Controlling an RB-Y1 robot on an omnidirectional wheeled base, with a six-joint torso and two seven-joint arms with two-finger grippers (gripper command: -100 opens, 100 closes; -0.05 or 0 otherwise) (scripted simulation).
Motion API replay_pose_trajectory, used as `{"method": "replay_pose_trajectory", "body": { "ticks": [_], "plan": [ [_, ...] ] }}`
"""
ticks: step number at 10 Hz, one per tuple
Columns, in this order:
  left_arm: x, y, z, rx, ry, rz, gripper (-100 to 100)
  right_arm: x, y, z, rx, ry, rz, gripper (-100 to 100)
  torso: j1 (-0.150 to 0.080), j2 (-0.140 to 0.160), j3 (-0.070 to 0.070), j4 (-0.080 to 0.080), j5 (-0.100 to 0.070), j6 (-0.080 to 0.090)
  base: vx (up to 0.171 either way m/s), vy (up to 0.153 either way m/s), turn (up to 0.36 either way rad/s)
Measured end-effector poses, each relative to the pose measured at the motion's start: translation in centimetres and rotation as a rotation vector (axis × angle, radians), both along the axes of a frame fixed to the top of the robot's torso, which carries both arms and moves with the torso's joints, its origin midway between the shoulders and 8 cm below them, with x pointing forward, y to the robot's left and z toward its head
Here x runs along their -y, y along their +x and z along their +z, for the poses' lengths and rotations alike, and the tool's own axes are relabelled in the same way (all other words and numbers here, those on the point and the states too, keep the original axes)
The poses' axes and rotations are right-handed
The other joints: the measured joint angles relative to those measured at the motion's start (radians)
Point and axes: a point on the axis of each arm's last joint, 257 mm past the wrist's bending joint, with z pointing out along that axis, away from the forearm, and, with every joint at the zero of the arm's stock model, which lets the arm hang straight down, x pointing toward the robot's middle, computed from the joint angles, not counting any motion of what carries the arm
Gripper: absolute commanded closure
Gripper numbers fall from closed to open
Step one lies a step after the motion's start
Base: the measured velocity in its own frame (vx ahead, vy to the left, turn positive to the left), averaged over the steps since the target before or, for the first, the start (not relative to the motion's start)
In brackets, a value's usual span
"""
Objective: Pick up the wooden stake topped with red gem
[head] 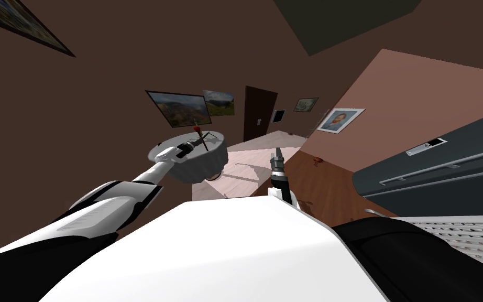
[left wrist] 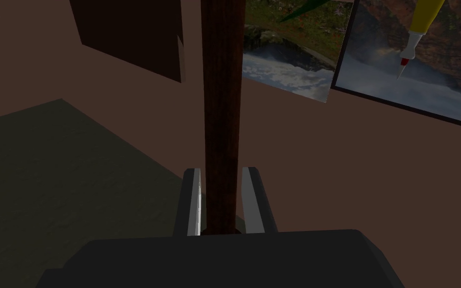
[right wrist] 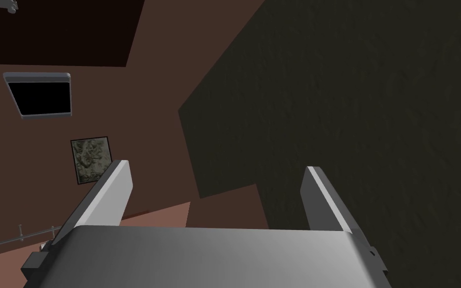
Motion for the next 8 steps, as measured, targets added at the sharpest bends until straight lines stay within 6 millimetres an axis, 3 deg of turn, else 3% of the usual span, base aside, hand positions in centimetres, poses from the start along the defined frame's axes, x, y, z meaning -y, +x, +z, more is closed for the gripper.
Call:
{"method": "replay_pose_trajectory", "body": {
  "ticks": [2,5,7,8],
  "plan": [
    [-1.8,-1.0,0.0,0.001,-0.007,0.045,100,0.0,0.0,0.0,0.0,0.0,0.0,0,0.002,-0.005,-0.003,-0.001,0.001,0.0,0.049,0.016,-0.024],
    [-1.0,-2.3,-0.9,0.001,-0.004,0.026,100,0.0,0.0,0.0,0.0,0.0,0.0,0,0.001,-0.002,-0.004,-0.005,0.004,0.001,0.02,0.008,-0.033],
    [-2.6,-3.7,-1.0,-0.001,-0.008,0.066,100,0.0,0.0,0.0,0.0,0.0,0.0,0,0.003,-0.006,-0.006,-0.006,0.005,0.0,0.049,0.025,-0.021],
    [-2.4,-4.3,-1.6,-0.007,-0.008,0.063,100,0.0,0.0,0.0,0.0,0.0,0.0,0,0.003,-0.005,-0.006,-0.007,0.005,0.0,0.004,0.004,0.025]
  ]
}}
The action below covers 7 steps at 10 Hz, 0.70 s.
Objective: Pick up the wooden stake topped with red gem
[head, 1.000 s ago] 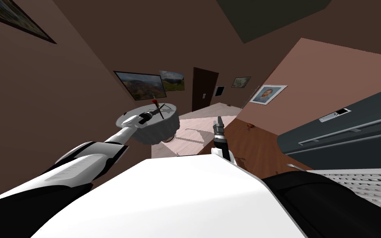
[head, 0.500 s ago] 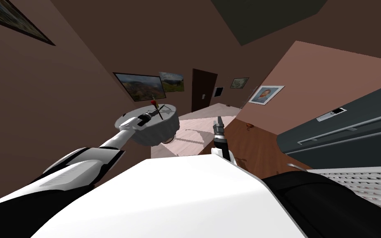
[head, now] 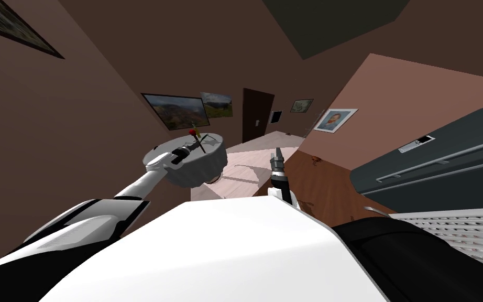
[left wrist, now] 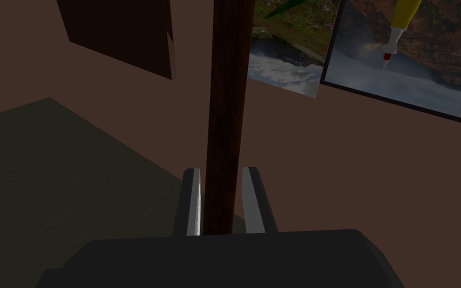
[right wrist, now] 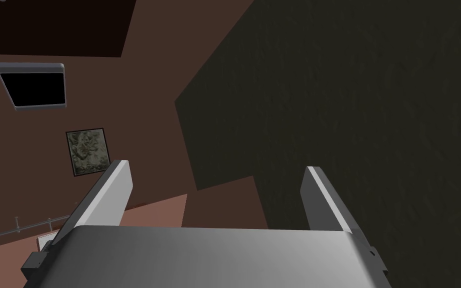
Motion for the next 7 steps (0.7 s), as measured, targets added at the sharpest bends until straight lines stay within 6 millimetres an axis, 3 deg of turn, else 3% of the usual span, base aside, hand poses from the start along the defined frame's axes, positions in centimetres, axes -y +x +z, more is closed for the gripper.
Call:
{"method": "replay_pose_trajectory", "body": {
  "ticks": [1,3,6,7],
  "plan": [
    [0.7,-0.3,0.2,0.005,0.002,-0.013,100,0.0,0.0,0.0,0.0,0.0,0.0,0,-0.002,0.001,0.0,0.0,0.0,0.001,0.037,0.018,-0.118],
    [-0.9,-1.3,0.7,0.012,0.001,0.028,100,0.0,0.0,0.0,0.0,0.0,0.0,0,0.0,-0.001,-0.001,-0.001,0.001,0.001,0.046,0.019,-0.019],
    [0.2,-2.8,0.0,0.006,0.003,0.001,100,0.0,0.0,0.0,0.0,0.0,0.0,0,-0.002,0.001,0.0,0.0,0.001,0.002,0.025,0.005,-0.03],
    [-0.7,-3.3,0.3,0.01,0.003,0.025,100,0.0,0.0,0.0,0.0,0.0,0.0,0,-0.001,-0.002,-0.001,0.0,0.0,0.001,0.074,0.032,-0.056]
  ]
}}
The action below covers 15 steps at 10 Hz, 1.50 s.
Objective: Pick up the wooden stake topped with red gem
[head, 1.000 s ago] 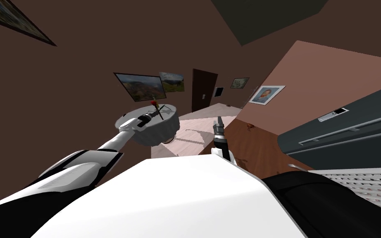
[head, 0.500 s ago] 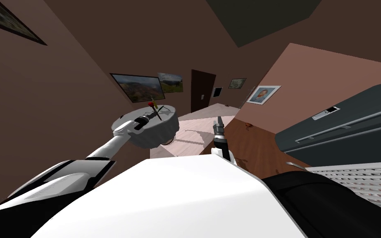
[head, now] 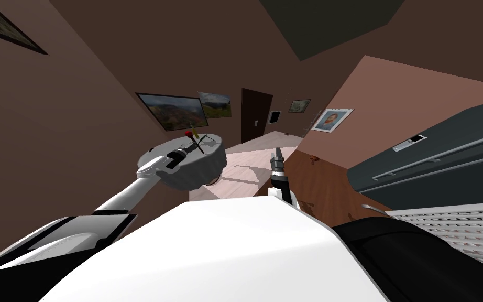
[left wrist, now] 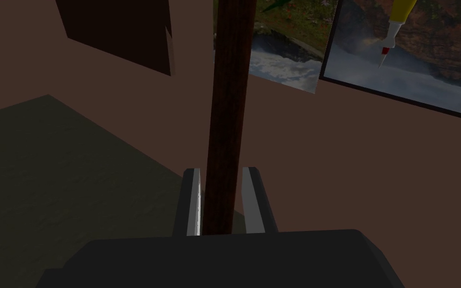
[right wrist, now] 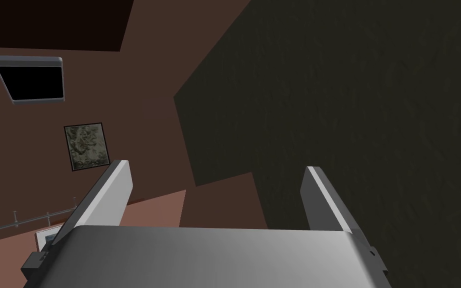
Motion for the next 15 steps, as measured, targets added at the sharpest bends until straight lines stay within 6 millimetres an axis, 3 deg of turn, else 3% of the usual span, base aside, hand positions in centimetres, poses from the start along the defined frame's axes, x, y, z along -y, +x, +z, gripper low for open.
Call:
{"method": "replay_pose_trajectory", "body": {
  "ticks": [2,5,7,9,11,14,15],
  "plan": [
    [-0.8,-1.1,-0.4,-0.009,0.003,0.023,100,0.0,0.0,0.0,0.0,0.0,0.0,0,0.002,0.0,-0.001,-0.001,0.001,0.0,0.018,0.016,0.009],
    [1.0,-2.0,-0.2,-0.003,0.003,-0.012,100,0.0,0.0,0.0,0.0,0.0,0.0,0,-0.002,0.004,0.002,0.001,0.0,0.001,0.01,0.003,-0.04],
    [-0.2,-3.2,0.7,0.002,0.007,0.025,100,0.0,0.0,0.0,0.0,0.0,0.0,0,0.001,0.0,0.0,0.0,0.001,0.0,0.06,0.029,-0.012],
    [0.8,-4.4,0.5,-0.003,0.009,0.006,100,0.0,0.0,0.0,0.0,0.0,0.0,0,-0.001,0.003,0.001,0.0,0.0,0.001,0.019,0.015,-0.05],
    [0.0,-5.5,1.3,0.003,0.015,0.039,100,0.0,0.0,0.0,0.0,0.0,0.0,0,0.001,0.0,0.0,0.0,0.0,0.0,0.056,0.024,-0.019],
    [1.6,-7.2,0.8,-0.007,0.015,0.005,100,0.0,0.0,0.0,0.0,0.0,0.0,0,-0.002,0.004,0.002,0.001,0.0,0.001,0.012,0.005,-0.036],
    [1.0,-7.6,1.3,-0.006,0.02,0.022,100,0.0,0.0,0.0,0.0,0.0,0.0,0,-0.001,0.002,0.002,0.001,-0.001,0.001,0.075,0.035,-0.049]
  ]
}}
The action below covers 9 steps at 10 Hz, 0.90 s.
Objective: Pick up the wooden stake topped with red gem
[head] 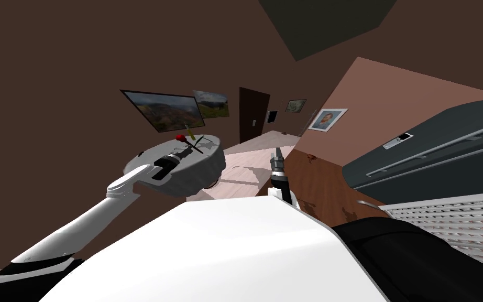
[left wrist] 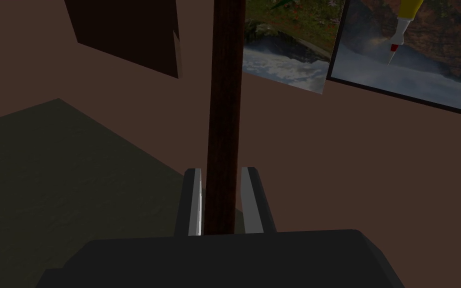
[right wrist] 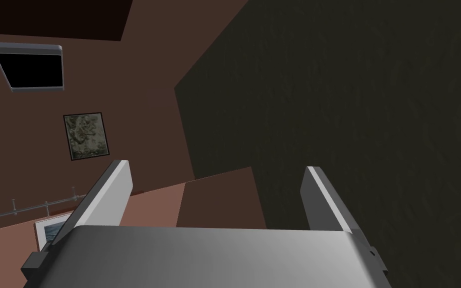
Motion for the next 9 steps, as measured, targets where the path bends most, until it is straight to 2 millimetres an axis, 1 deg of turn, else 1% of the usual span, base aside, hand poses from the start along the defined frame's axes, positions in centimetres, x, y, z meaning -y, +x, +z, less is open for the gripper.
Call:
{"method": "replay_pose_trajectory", "body": {
  "ticks": [1,2,3,4,6,7,8,9],
  "plan": [
    [-0.4,-0.6,0.3,-0.002,0.004,0.015,100,0.0,0.0,0.0,0.0,0.0,0.0,0,0.001,-0.002,-0.001,-0.001,0.001,-0.001,0.045,0.023,0.025],
    [0.0,-1.2,-0.1,-0.01,0.003,0.014,100,0.0,0.0,0.0,0.0,0.0,0.0,0,0.001,-0.001,-0.001,-0.001,0.001,-0.001,0.005,0.004,0.011],
    [0.6,-1.8,-0.4,-0.016,0.003,0.003,100,0.0,0.0,0.0,0.0,0.0,0.0,0,-0.001,0.001,0.0,-0.001,0.001,0.0,-0.011,-0.004,0.003],
    [1.5,-2.2,0.0,-0.012,0.002,-0.014,100,0.0,0.0,0.0,0.0,0.0,0.0,0,-0.002,0.002,0.001,0.0,0.0,0.0,0.036,0.017,-0.108],
    [1.1,-3.3,0.8,-0.012,0.011,0.01,100,0.0,0.0,0.0,0.0,0.0,0.0,0,0.001,-0.001,-0.001,0.0,0.0,-0.001,0.054,0.031,-0.023],
    [1.7,-4.1,0.5,-0.02,0.011,0.004,100,0.0,0.0,0.0,0.0,0.0,0.0,0,0.0,0.0,-0.001,-0.001,0.001,0.0,0.012,0.002,0.017],
    [2.8,-4.6,0.6,-0.021,0.008,-0.015,100,0.0,0.0,0.0,0.0,0.0,0.0,0,-0.002,0.001,0.0,0.0,0.0,0.0,0.0,0.0,0.0],
    [3.0,-4.6,0.6,-0.02,0.008,-0.018,0,0.0,0.0,0.0,0.0,0.0,0.0,0,-0.002,0.002,0.001,0.0,0.0,0.0,0.0,0.0,0.0]
  ]
}}
